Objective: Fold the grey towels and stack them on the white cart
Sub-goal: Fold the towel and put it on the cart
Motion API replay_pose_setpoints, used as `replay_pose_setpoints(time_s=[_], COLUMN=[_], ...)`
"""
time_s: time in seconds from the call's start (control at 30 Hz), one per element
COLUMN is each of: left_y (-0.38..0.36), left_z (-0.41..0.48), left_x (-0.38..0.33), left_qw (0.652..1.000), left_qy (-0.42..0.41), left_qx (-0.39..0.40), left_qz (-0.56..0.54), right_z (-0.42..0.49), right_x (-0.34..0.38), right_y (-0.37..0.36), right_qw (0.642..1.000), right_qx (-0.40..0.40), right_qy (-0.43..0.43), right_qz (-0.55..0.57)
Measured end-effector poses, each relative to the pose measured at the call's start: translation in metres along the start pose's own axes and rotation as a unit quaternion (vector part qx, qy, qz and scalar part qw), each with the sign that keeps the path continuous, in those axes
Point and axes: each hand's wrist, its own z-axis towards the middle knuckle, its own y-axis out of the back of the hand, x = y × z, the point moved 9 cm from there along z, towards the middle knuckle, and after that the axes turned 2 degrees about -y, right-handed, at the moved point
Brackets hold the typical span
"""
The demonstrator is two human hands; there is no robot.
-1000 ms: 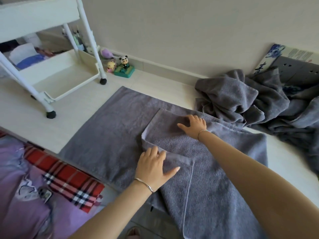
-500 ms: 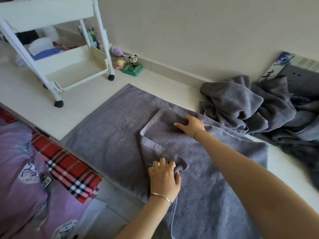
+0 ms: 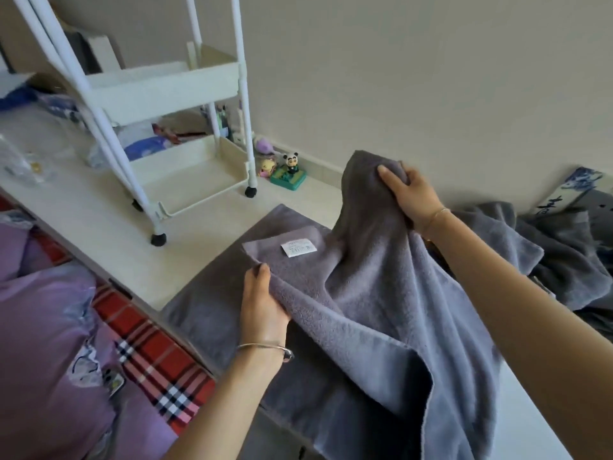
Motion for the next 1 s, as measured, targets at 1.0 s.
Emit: replay_pose_setpoints(time_s=[1.0], left_y=[0.194], left_z=[0.128], left_x=[-0.048], left_qw=[0.93], left_qy=[-0.001], left_qx=[-0.167], left_qz=[0.327], right_z=[0.106], right_x=[-0.14], right_y=[-0.222], right_qw=[0.958], right_qx=[0.064], right_qy=[-0.166], right_qz=[-0.225])
